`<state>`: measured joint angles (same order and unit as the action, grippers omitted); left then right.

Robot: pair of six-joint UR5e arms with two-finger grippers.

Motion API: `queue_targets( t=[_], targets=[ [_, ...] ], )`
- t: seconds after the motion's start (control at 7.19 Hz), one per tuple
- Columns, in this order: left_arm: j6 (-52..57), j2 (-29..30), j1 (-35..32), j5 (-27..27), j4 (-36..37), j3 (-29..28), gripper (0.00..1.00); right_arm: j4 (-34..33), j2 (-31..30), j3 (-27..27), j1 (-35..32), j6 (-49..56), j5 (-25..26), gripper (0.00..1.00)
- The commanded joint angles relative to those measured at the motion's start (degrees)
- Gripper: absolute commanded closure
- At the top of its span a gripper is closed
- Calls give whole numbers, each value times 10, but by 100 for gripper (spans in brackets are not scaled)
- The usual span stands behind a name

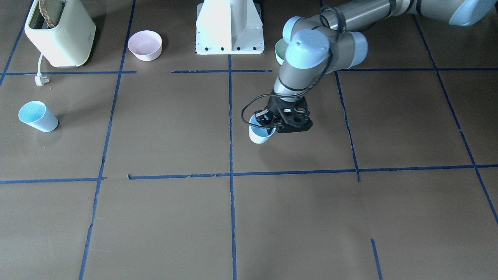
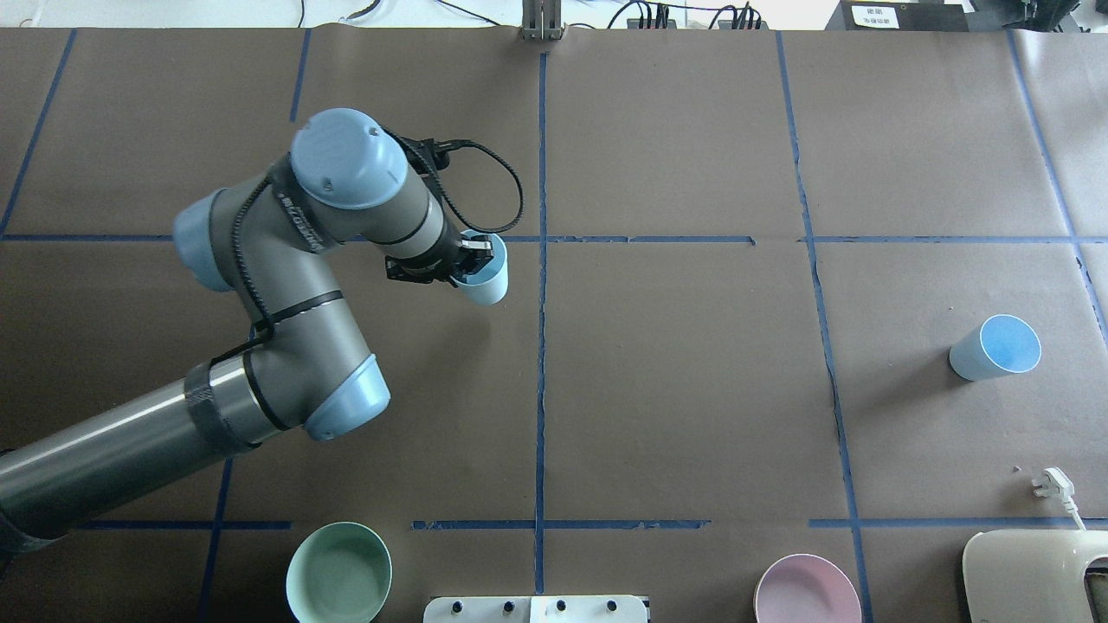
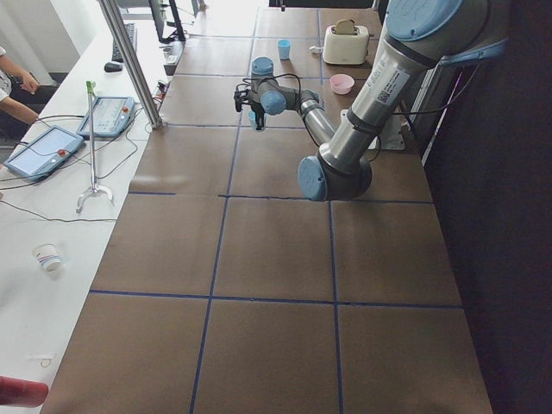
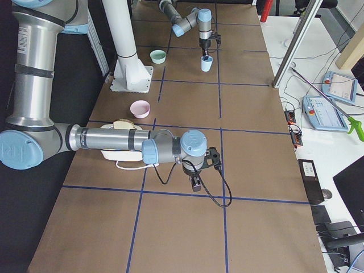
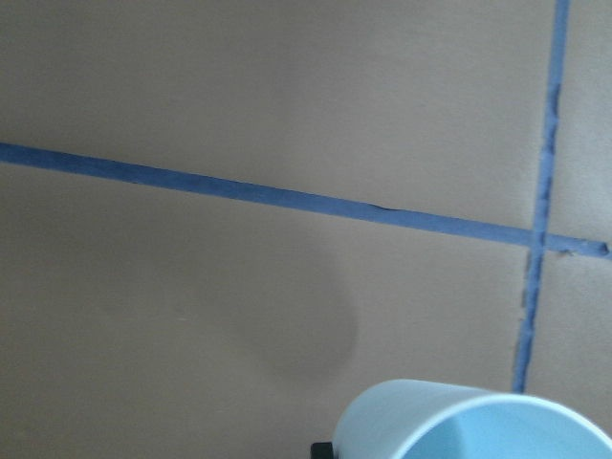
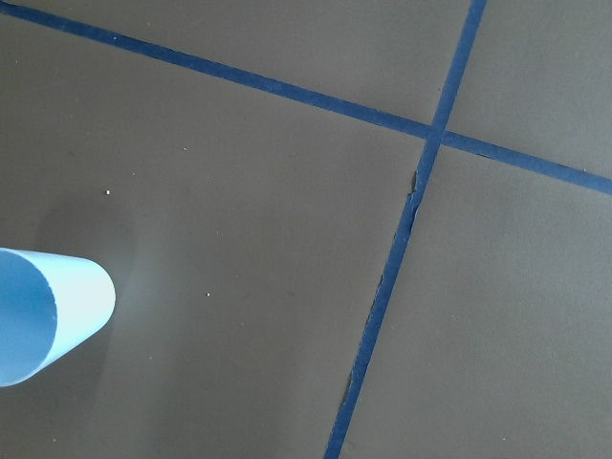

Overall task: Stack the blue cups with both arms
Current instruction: 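Carry the held blue cup with the left gripper to the table center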

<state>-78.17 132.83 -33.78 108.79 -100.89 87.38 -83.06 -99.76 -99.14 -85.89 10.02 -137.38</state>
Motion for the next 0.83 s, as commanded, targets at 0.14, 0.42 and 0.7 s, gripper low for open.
queue_targets(
  t=[0.14,0.42,0.7],
  targets=[
    [-15,30,59,-64,-2,-35,92,0,0,0,-1,0,0,0],
    [-9,27,60,-64,-2,-35,1,0,0,0,-1,0,0,0],
    [13,25,47,-47,11,-15,0,1,3,-1,0,0,1,0]
  ],
)
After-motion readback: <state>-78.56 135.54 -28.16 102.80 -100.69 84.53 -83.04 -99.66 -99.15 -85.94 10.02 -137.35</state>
